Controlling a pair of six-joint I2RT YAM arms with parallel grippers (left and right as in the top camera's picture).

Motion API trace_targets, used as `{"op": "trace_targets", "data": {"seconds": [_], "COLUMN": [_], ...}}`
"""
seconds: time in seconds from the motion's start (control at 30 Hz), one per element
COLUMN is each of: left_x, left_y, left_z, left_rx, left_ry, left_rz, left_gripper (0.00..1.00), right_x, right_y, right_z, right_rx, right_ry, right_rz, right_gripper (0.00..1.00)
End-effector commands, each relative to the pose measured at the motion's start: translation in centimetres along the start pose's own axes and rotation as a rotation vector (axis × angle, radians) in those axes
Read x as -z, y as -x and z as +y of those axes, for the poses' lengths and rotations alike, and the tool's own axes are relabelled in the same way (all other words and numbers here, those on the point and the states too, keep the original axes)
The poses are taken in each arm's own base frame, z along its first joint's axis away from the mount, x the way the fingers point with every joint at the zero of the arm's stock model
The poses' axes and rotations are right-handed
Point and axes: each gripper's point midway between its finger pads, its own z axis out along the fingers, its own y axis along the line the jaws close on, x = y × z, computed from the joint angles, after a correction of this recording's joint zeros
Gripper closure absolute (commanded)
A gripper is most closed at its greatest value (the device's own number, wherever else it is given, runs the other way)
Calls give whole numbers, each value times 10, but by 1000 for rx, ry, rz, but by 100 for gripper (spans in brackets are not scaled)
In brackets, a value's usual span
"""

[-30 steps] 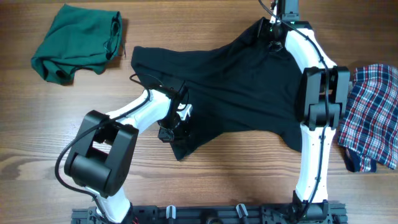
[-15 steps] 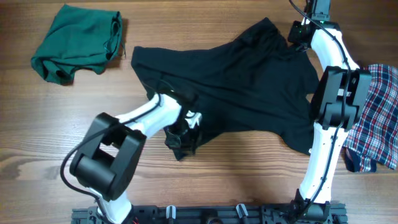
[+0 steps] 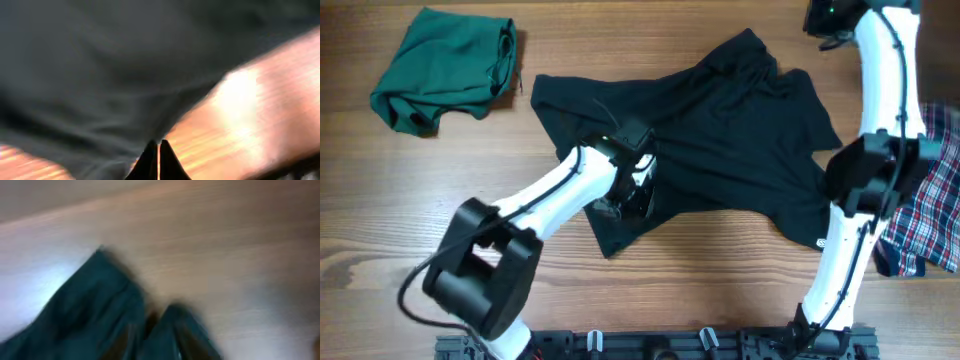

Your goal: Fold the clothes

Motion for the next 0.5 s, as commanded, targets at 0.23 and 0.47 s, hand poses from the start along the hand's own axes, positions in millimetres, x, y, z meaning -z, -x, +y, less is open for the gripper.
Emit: {"op": "trace_targets", "data": {"seconds": [0.23, 0.47], "left_x": [3, -7], "left_y": [12, 2], "left_z": [44, 50], "left_rx": [177, 216], "left_ry": [215, 218], "left_rz": [-64, -38], "left_gripper": [96, 96], "right_x": [-63, -79], "right_y": [-113, -109], "right_z": [44, 63], "right_rx": [94, 144], "right_ry": [43, 142], "right_rz": [351, 299], "right_gripper": [70, 77]}}
